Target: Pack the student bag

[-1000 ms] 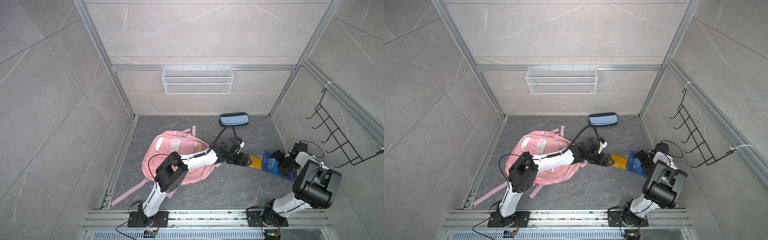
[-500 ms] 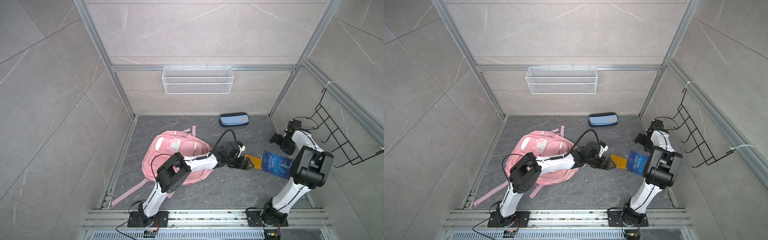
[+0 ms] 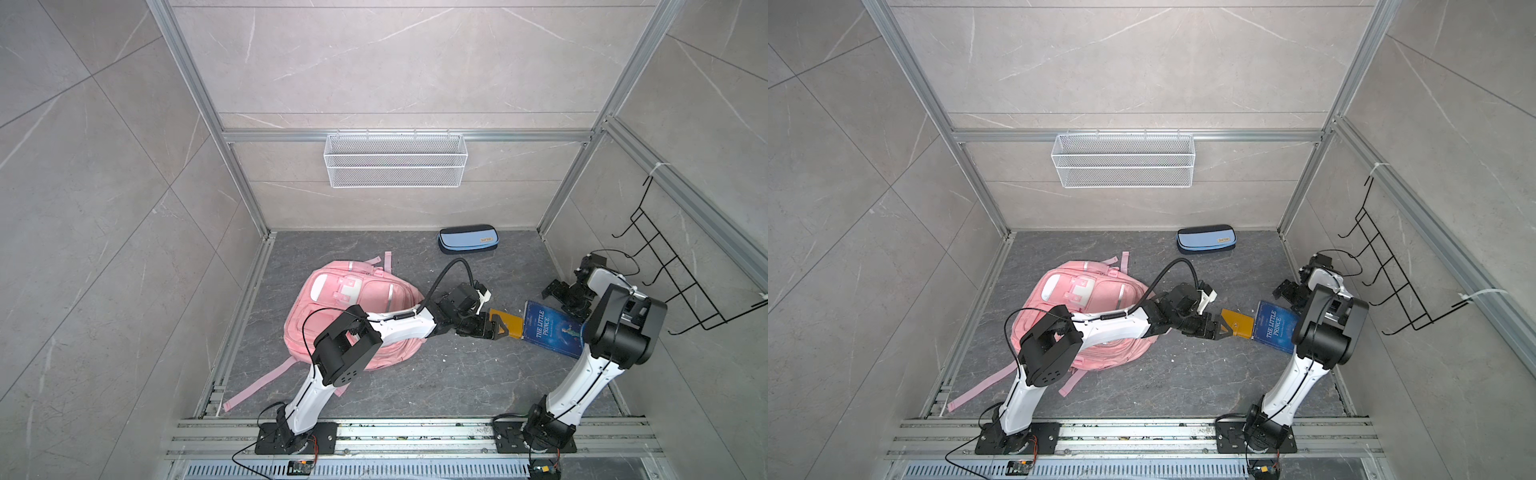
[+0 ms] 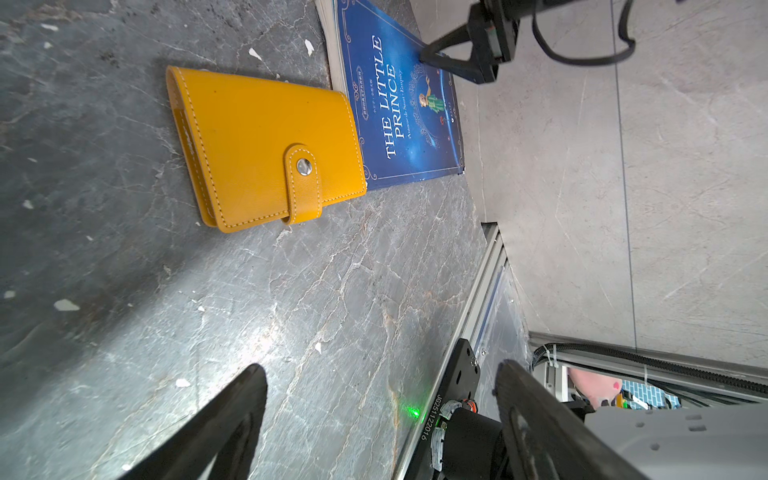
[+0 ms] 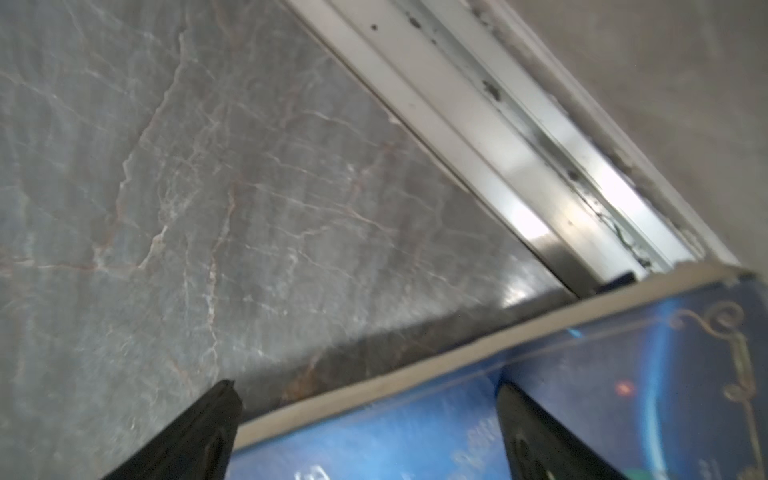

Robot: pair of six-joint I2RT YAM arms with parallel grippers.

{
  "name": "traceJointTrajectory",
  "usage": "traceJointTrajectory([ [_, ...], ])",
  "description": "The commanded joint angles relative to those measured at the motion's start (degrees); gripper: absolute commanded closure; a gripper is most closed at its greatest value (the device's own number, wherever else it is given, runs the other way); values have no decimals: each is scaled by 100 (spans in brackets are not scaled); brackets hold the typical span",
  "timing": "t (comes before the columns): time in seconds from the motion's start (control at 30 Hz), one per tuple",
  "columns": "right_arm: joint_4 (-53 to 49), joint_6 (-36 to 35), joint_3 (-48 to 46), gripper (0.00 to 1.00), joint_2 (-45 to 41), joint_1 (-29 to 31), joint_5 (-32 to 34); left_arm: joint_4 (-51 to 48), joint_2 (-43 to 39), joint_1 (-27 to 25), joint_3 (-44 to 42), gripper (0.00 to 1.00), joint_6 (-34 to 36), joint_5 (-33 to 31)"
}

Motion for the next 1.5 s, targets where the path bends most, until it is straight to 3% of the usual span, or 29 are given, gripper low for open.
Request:
traceJointTrajectory([
  [0.0,45,293,-474,2,-138,-270,-335,86,-423,22,-106,13,-54,-303],
  [0.27,21,-22,-913,3,-609,-395,-230,-72,-587,50,-252,13,274,-170],
  [0.53,-50,-601,-8,4,-417,404,367,497,-561,43,-588,13,-39,13],
  [0.8,68,-495,690,3,213,422,525,626,-502,17,-560,13,-183,51],
  [1.1,-136,-308,1052,3,628,265,356,256,-434,32,-231,13,-33,94],
  [1.47,-169,21,639,3,657,-103,-235,136,-515,117,-174,13,133,120],
])
